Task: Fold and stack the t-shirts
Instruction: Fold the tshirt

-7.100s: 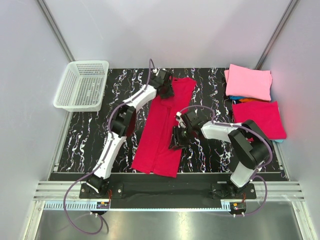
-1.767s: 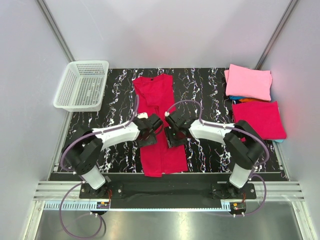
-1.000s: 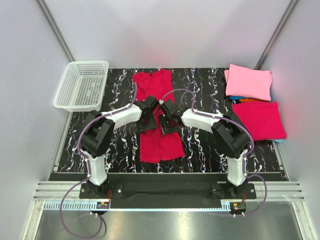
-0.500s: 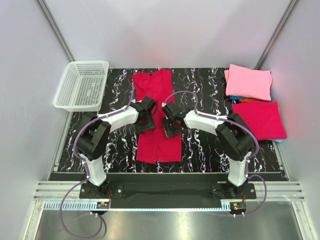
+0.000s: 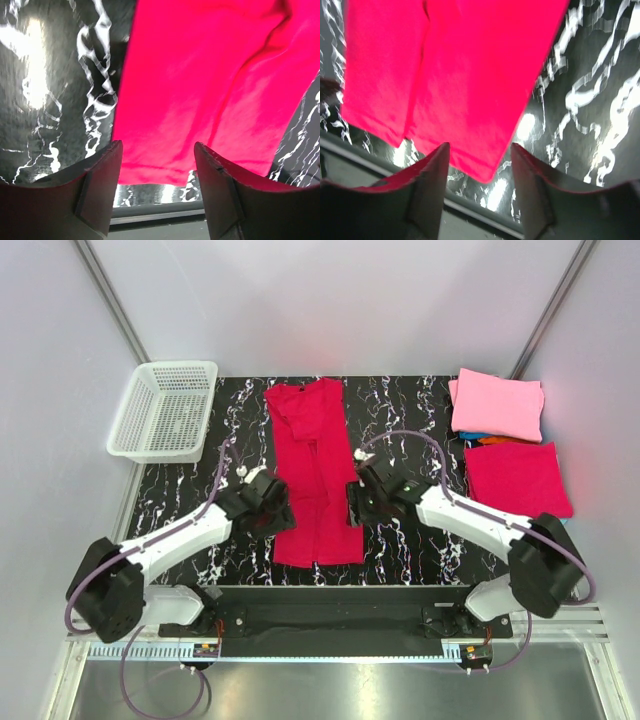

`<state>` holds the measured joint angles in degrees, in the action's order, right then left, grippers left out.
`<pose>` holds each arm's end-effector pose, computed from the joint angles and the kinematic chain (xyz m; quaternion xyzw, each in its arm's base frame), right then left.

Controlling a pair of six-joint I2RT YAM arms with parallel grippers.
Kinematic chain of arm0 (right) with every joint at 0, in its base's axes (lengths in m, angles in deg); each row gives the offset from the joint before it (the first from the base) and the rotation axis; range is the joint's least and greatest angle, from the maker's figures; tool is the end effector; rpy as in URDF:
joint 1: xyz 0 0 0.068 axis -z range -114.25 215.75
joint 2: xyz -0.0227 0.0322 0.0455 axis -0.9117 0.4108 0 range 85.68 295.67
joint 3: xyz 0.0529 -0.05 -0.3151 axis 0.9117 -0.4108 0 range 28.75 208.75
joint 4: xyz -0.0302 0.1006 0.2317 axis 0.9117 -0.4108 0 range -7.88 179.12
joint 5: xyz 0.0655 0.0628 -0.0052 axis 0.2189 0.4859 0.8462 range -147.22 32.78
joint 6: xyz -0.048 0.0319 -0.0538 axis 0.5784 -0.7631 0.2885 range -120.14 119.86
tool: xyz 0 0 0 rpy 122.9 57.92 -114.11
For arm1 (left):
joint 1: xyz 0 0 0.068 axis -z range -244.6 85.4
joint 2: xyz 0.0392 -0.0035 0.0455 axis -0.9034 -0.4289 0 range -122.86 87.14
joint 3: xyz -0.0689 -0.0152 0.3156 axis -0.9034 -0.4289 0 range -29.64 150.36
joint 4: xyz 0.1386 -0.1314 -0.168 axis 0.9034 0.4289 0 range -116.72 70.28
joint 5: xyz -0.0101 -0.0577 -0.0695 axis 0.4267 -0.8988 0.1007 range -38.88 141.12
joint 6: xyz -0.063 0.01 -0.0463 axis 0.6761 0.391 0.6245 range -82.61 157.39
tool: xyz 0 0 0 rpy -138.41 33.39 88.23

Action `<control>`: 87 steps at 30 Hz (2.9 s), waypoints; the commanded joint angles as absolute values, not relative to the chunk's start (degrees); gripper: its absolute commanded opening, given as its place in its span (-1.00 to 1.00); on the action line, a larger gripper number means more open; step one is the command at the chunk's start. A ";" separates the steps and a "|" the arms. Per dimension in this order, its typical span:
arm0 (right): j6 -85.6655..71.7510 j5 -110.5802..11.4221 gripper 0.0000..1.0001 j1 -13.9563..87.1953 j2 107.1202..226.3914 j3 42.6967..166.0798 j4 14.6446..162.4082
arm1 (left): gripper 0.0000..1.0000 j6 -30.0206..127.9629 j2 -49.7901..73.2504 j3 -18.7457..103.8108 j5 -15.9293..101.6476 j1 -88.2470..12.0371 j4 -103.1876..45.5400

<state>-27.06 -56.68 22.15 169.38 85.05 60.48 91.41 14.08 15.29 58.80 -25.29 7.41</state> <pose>0.2188 0.2094 0.2540 -0.1401 0.9461 0.1722 0.2358 0.1846 -0.1393 0.2320 -0.1398 0.9586 -0.1294 0.2114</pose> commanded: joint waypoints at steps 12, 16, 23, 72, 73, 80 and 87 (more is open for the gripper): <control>-39.78 -48.52 0.33 21.27 160.73 61.90 78.04 | 0.43 98.39 22.01 0.25 53.14 -25.14 -2.64; -41.10 -48.96 0.27 21.27 161.96 59.78 81.99 | 0.29 98.83 22.01 -0.89 53.05 -25.05 -3.87; -44.52 -49.22 0.14 20.84 162.67 58.38 82.71 | 0.10 99.09 20.78 -1.34 52.00 -25.14 -4.13; -52.97 -56.87 -1.00 8.18 144.92 60.65 61.88 | -1.00 111.22 34.14 0.42 60.61 -7.57 10.81; -52.70 -56.96 -1.00 8.09 144.22 61.09 61.53 | -1.00 111.31 34.40 1.38 60.87 -7.48 11.33; -48.93 -61.26 -1.00 8.00 142.36 67.77 58.10 | -1.00 108.85 32.30 9.29 64.82 -7.21 15.11; -40.94 -68.64 -1.00 8.79 148.24 78.30 55.55 | -1.00 106.74 26.33 19.66 72.39 -8.44 20.04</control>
